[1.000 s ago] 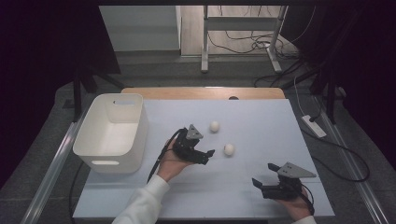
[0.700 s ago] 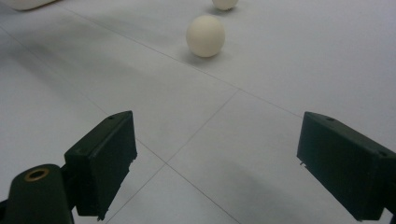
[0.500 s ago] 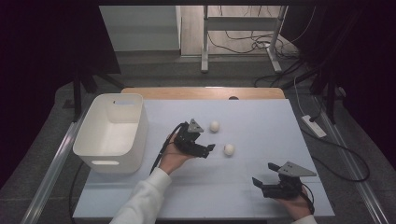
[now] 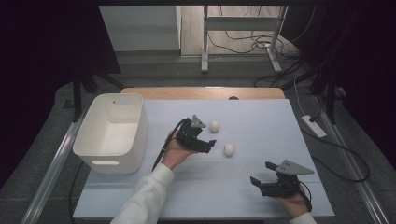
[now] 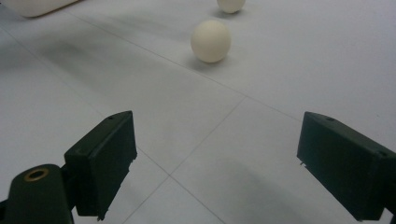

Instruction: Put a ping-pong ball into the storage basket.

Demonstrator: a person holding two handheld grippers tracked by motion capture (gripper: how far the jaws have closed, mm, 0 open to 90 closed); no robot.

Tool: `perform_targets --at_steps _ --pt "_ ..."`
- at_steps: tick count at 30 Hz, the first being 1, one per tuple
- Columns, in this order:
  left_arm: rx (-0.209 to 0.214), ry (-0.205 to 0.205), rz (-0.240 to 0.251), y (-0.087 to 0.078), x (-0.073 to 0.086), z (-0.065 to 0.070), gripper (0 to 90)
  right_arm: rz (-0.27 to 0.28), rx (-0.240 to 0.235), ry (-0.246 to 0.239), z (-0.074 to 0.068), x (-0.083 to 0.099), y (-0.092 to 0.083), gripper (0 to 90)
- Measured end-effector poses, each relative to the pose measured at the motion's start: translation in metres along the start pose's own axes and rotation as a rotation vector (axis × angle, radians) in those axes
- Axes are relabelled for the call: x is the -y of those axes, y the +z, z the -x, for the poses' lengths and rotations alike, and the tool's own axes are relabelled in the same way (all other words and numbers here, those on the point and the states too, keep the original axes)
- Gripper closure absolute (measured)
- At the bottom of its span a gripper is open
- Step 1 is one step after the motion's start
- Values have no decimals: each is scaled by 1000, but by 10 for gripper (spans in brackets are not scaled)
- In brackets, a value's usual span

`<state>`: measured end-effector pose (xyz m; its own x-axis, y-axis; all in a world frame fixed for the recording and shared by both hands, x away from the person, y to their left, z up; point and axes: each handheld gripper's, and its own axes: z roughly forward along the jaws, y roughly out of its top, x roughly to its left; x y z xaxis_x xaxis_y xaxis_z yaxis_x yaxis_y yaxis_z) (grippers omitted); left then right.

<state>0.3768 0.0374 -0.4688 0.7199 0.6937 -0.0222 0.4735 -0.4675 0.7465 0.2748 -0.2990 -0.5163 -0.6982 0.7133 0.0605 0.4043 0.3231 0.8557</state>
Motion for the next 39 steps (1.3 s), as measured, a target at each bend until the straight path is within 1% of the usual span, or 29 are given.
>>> perform_targets --at_steps 4,8,9,11,16,19,21,25,29,32,33,36,39 --pt "-14 4 -16 5 -2 -4 129 -10 -2 -6 1 -1 4 118" --pt "-7 -16 -16 10 -3 -8 130 -10 -6 -1 2 -1 6 118" --pt "-9 -28 -8 11 -3 -10 130 -13 -7 -2 2 -1 6 118" --pt "-5 -38 -5 13 -4 -12 133 -16 -10 -7 1 -1 7 118" --pt "-14 -40 -2 14 -8 -17 134 -16 -9 -5 0 -1 7 119" --pt "-13 -55 5 15 -9 -21 137 -17 -11 -5 0 -1 7 119" --pt "-23 -47 5 16 -10 -21 139 -21 -9 -7 0 -1 8 119" --pt "-18 -37 4 19 -11 -21 142 -20 -10 -7 0 -1 7 118" --pt "-19 -41 -9 24 -13 -24 142 -18 -11 -6 0 0 7 119" --pt "-16 -48 -9 26 -13 -25 142 -19 -10 -7 1 0 5 119" --pt "-13 -59 -8 27 -13 -27 142 -19 -9 -5 1 0 5 119" --pt "-17 -58 -18 28 -13 -28 142 -12 -8 0 0 -1 5 119" --pt "-21 -61 -16 28 -14 -30 142 -21 -9 -11 -1 -1 7 119"
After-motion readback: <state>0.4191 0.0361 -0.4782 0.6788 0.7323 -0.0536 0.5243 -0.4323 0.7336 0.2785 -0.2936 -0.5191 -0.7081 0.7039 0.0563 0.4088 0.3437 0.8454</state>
